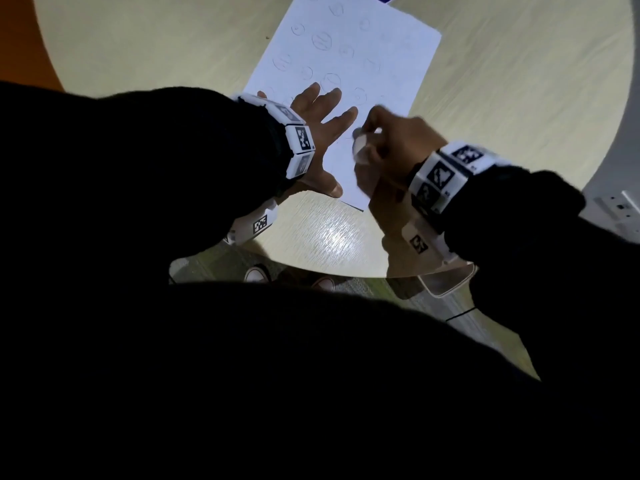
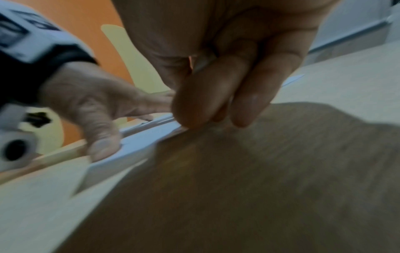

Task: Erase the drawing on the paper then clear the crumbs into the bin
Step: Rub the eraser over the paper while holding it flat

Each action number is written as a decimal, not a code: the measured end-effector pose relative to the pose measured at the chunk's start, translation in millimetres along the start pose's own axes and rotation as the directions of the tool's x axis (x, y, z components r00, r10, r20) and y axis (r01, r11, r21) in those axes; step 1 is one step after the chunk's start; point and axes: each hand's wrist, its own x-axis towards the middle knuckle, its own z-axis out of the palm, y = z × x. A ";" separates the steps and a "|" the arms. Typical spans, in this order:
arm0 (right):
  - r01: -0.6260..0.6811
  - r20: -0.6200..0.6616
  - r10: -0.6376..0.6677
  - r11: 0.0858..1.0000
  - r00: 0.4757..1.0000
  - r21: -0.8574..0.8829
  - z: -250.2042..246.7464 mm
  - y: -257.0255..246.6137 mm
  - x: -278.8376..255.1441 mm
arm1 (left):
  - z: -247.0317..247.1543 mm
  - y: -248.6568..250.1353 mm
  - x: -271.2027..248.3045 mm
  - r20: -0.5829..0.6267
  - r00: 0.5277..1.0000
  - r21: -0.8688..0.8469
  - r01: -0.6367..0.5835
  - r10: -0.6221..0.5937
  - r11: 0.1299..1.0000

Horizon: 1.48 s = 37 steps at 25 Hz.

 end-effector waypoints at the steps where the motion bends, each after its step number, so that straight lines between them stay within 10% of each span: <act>1: -0.035 -0.022 0.035 0.999 0.999 0.002 -3.6 0.4 4.9 | -0.9 -0.2 0.3 0.007 1.000 0.005 0.004 -0.004 1.000; 6: 0.116 0.072 -0.111 0.991 0.991 -0.073 13.2 -6.8 -13.9 | 0.9 -1.4 -0.7 -0.022 1.000 -0.011 0.005 -0.005 1.000; 37: 0.051 0.023 -0.050 0.998 0.998 -0.031 6.2 11.0 -12.9 | -4.4 0.7 3.2 0.012 0.999 0.009 0.039 -0.039 0.999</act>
